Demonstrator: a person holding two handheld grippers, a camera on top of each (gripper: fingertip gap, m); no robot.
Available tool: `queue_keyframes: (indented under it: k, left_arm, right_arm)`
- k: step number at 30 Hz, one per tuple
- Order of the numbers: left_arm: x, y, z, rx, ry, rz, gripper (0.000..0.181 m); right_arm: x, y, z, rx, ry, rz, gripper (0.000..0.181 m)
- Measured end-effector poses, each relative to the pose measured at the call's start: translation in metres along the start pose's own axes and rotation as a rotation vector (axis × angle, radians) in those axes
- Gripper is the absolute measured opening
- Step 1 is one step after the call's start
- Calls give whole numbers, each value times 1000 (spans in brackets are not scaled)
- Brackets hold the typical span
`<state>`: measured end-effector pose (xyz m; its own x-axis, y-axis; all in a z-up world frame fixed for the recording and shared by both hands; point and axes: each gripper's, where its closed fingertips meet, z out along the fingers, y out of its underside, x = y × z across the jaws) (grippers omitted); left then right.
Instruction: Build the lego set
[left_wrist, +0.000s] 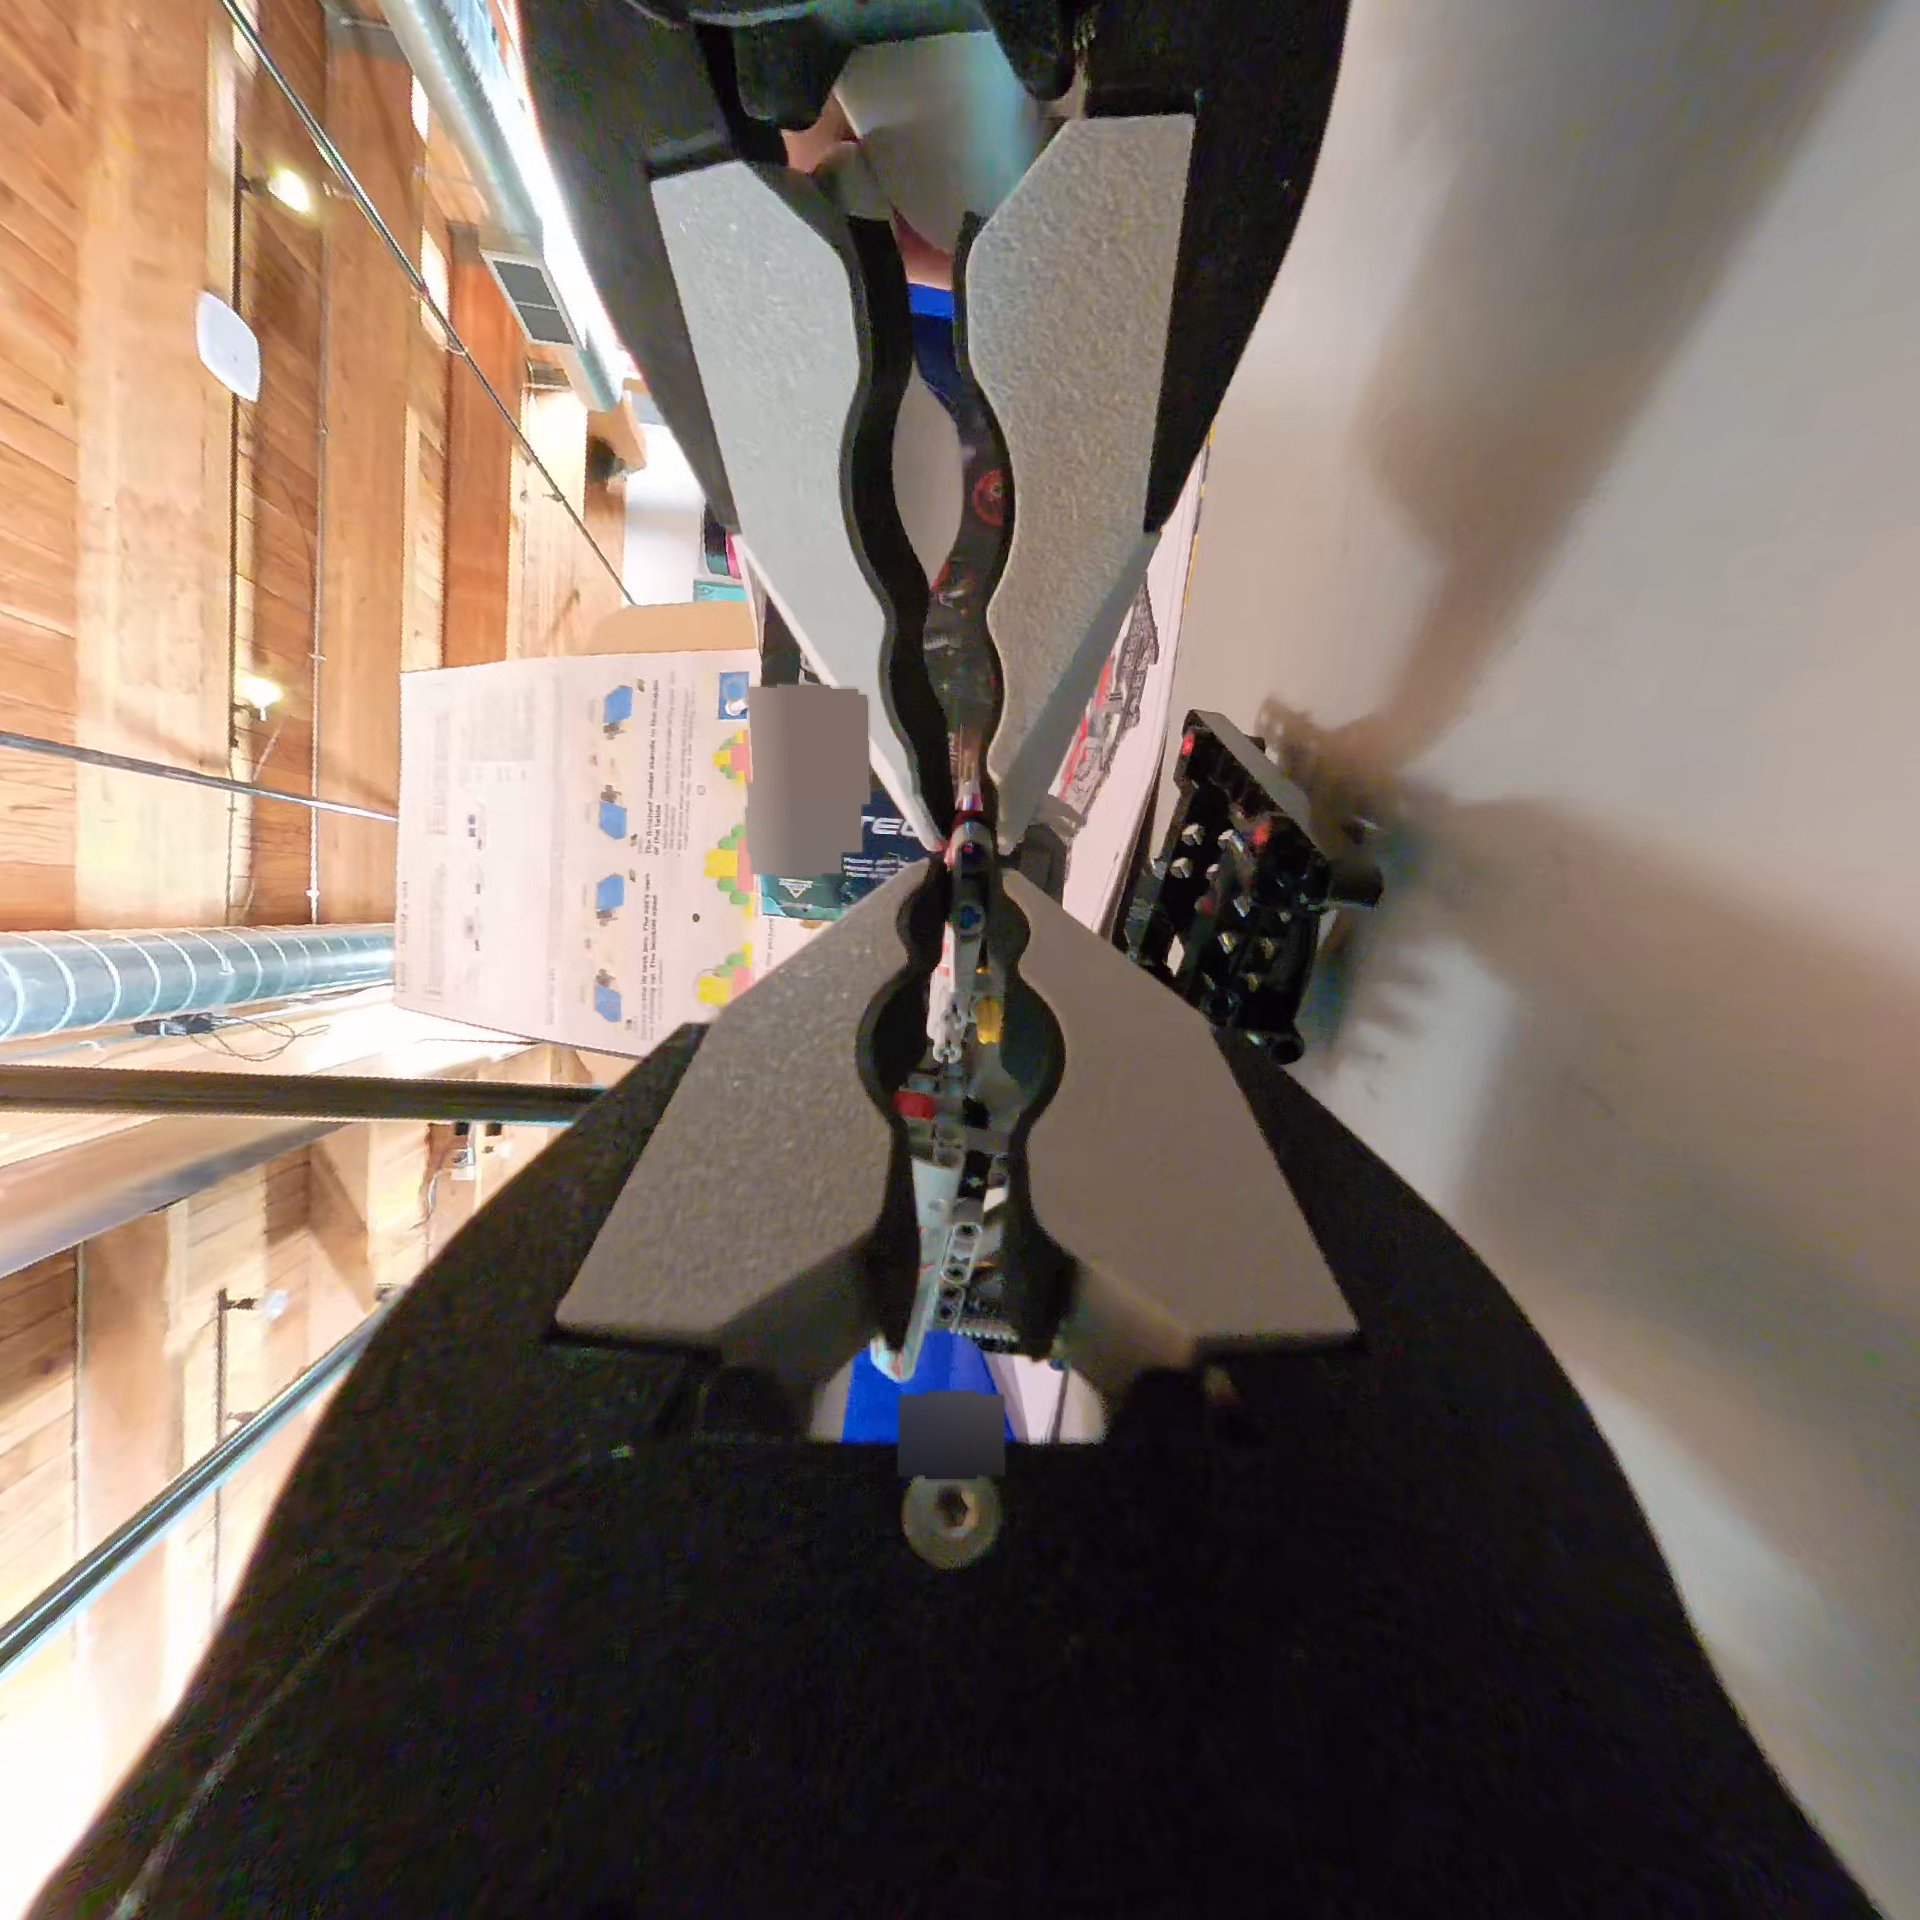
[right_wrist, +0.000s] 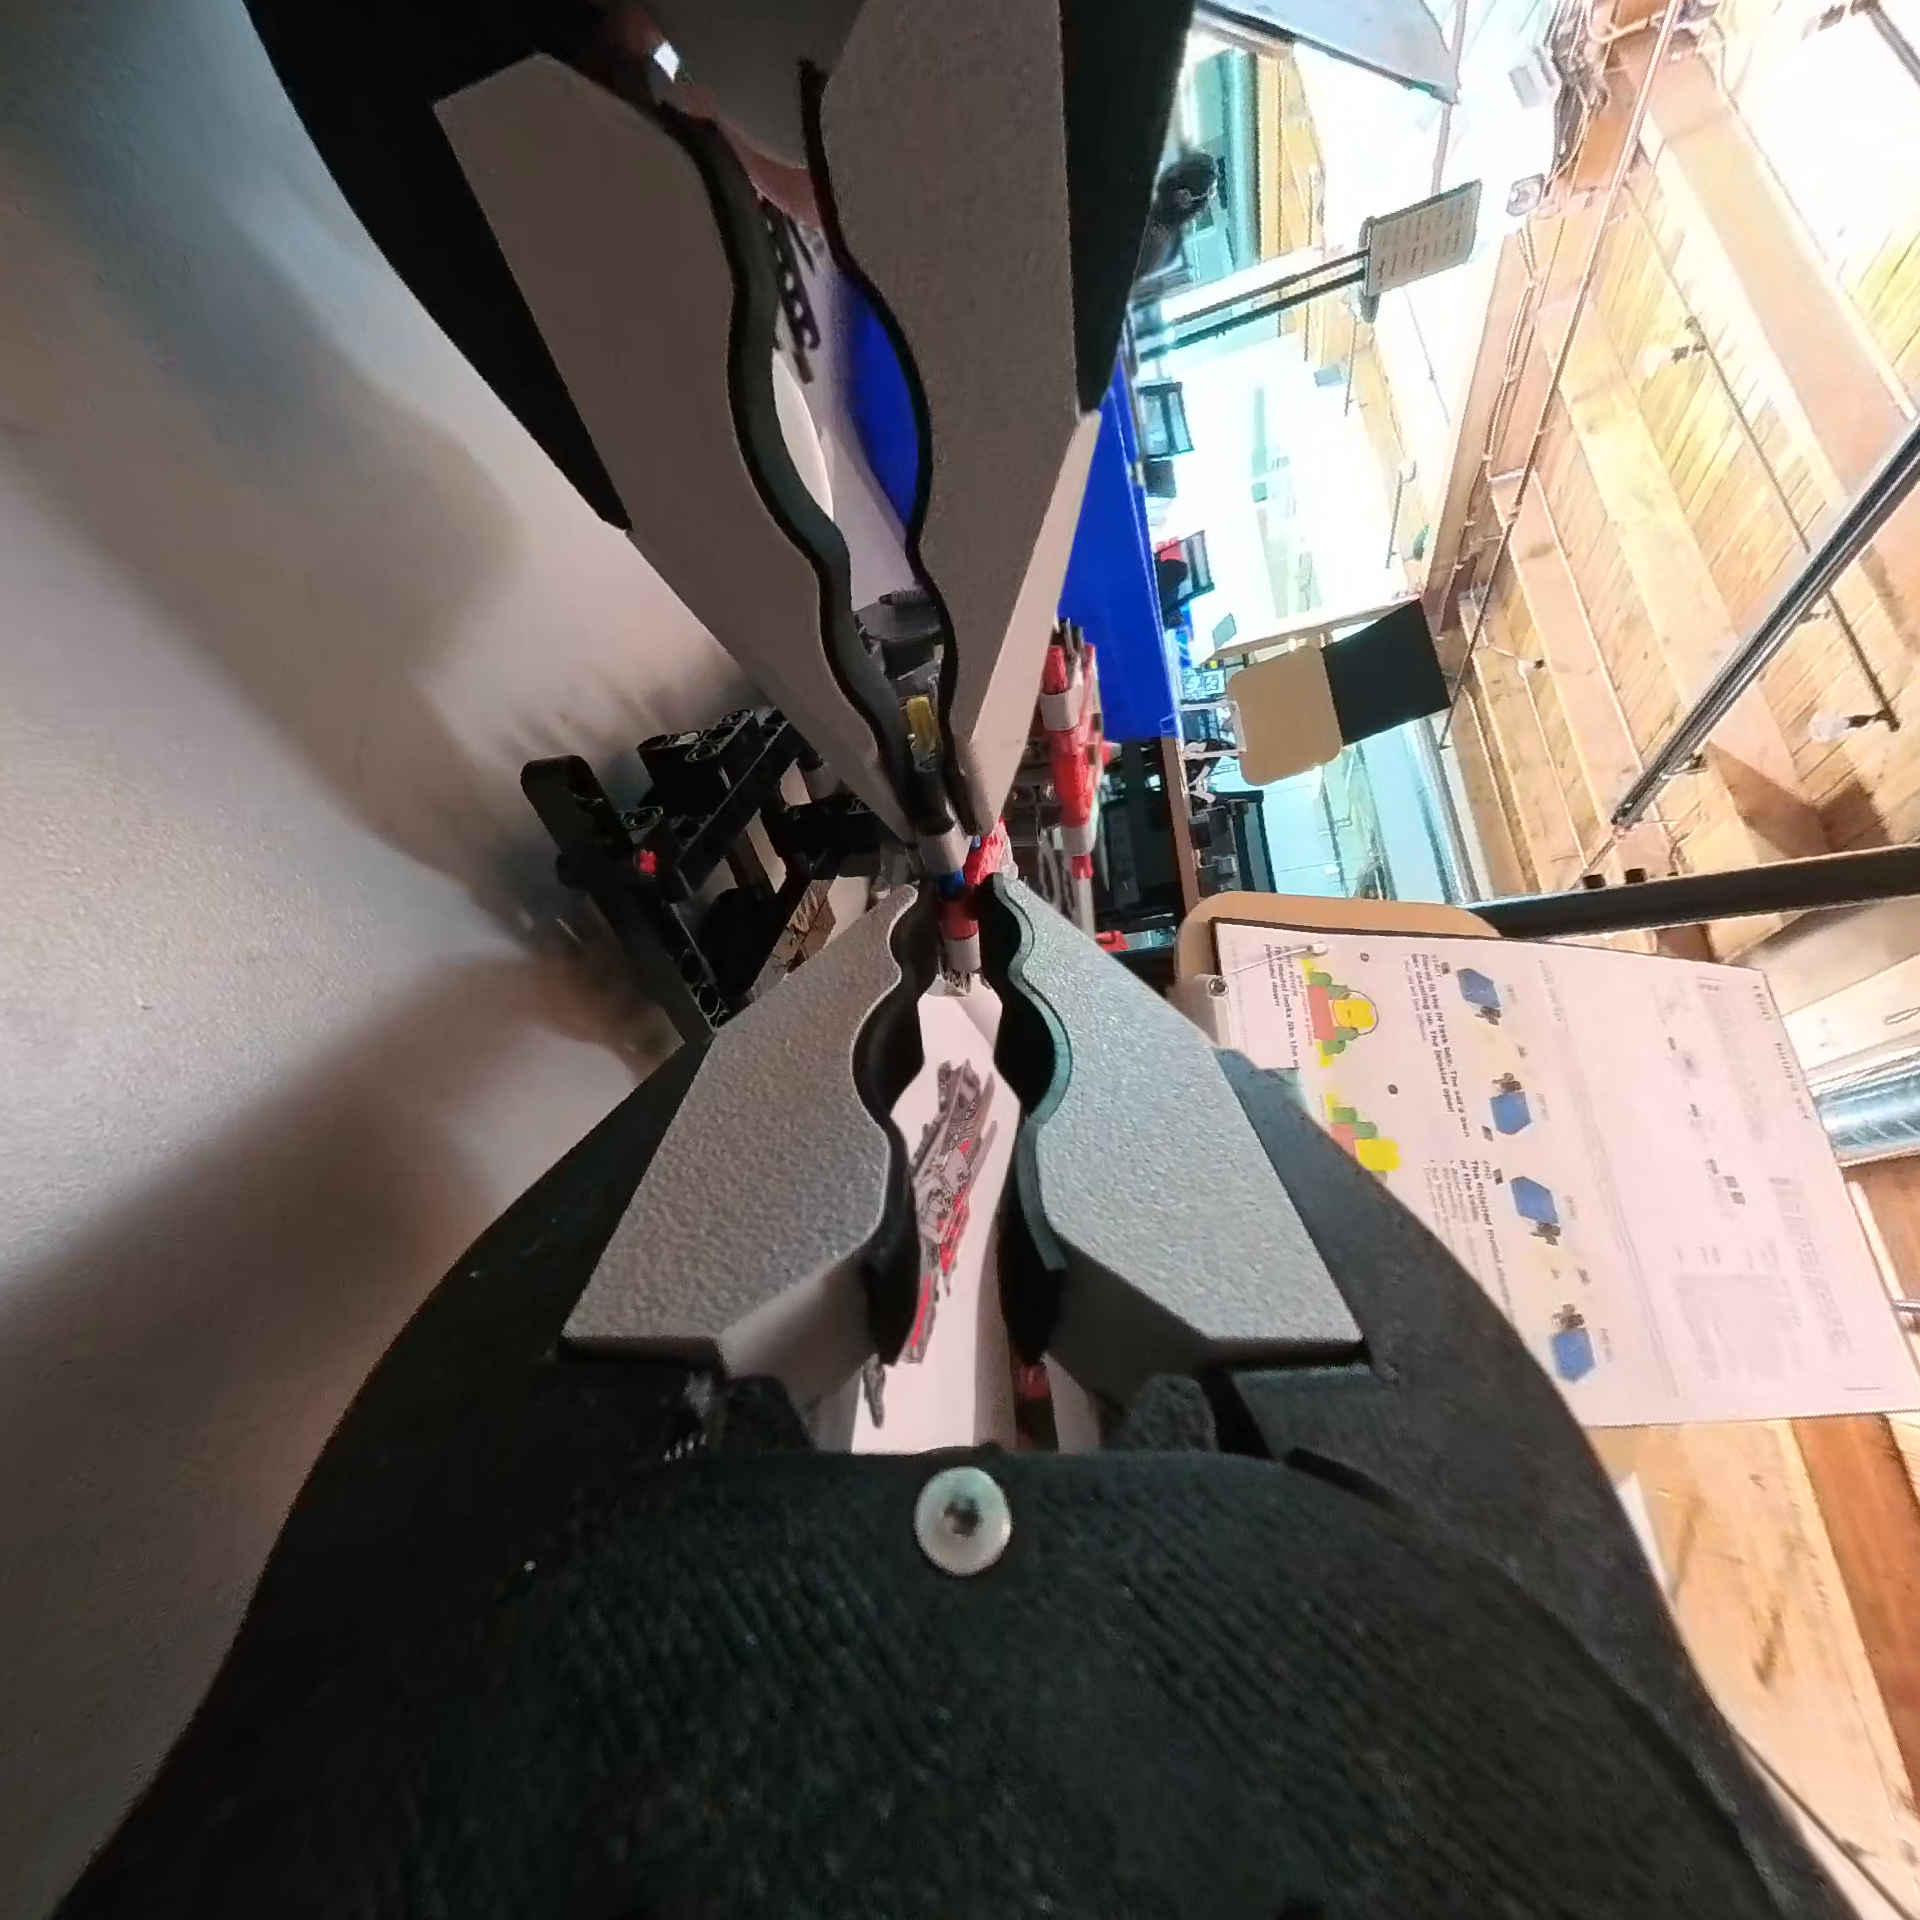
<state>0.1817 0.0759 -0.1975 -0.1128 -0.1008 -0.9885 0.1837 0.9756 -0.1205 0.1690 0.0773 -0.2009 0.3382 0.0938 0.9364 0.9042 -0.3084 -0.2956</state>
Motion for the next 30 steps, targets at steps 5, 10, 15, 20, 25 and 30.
queue_keyframes:
  k: [5, 10, 15, 20, 25, 30]
  left_arm:
    - [1, -1, 1, -22, 48, -1, 4]
    - [-1, -1, 1, 7, 22, 22, 4]
    - [-1, -2, 2, 11, 11, 20, 4]
    - [-1, -2, 3, 7, 9, 32, 4]
    - [0, -4, 1, 1, -3, 47, 4]
    - [1, -6, -1, 6, -7, 50, 4]
  right_arm:
    - [0, 2, 0, 2, -3, 6, 6]
    - [3, 3, -1, 103, 11, -42, 5]
    - [11, 9, -1, 121, 31, -44, 27]
    - [6, 13, 2, 146, -83, 55, 41]
    - [0, 24, -9, 164, -363, 557, 47]
    - [14, 21, -8, 283, -549, 1120, 18]
